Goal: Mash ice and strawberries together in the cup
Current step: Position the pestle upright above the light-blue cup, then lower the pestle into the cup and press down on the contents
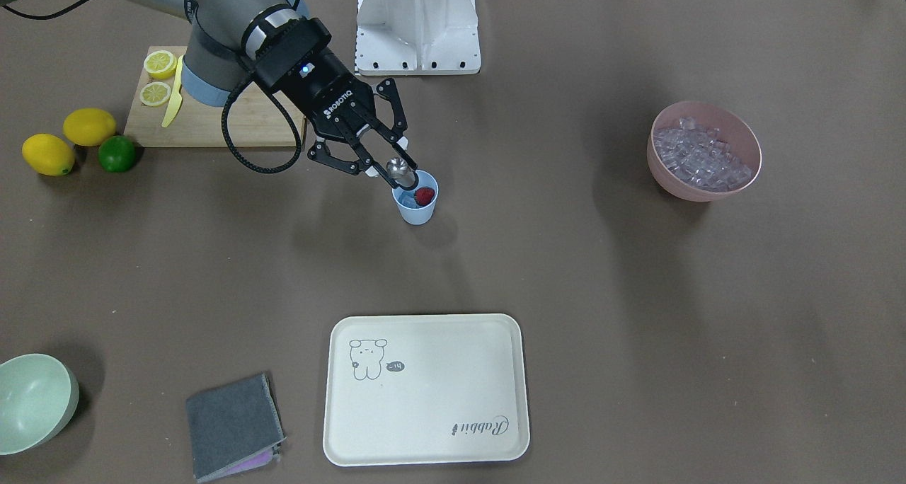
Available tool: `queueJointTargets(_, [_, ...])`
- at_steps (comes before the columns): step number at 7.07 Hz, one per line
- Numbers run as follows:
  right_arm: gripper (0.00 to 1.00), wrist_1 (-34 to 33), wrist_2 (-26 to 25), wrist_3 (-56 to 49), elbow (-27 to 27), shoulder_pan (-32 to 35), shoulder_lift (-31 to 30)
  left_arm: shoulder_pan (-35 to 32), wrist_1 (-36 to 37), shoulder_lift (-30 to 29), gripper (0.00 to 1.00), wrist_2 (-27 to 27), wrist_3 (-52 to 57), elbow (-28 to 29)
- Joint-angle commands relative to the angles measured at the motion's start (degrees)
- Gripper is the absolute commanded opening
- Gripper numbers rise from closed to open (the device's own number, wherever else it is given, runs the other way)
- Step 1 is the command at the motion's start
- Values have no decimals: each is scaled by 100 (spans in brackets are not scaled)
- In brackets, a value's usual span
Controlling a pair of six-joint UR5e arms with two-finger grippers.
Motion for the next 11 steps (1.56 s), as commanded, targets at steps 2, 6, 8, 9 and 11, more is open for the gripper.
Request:
queueJointTargets(2, [0,370,-94,-12,-367,-195,63,0,9,3,97,6,0,7])
queueJointTargets(6, [0,424,-76,5,-649,-328,37,0,9,-14,97,-3,0,59])
queueJointTargets(8, [0,415,-94,22,-675,-486,-7,0,17,-41,97,-3,-9,59])
queueJointTargets(9, [0,398,-94,-12,-692,-504,-25,0,17,-41,97,-3,-9,59])
queueJointTargets(11, [0,415,-94,-21,-763,-504,-43,0,9,-41,97,-11,-9,51])
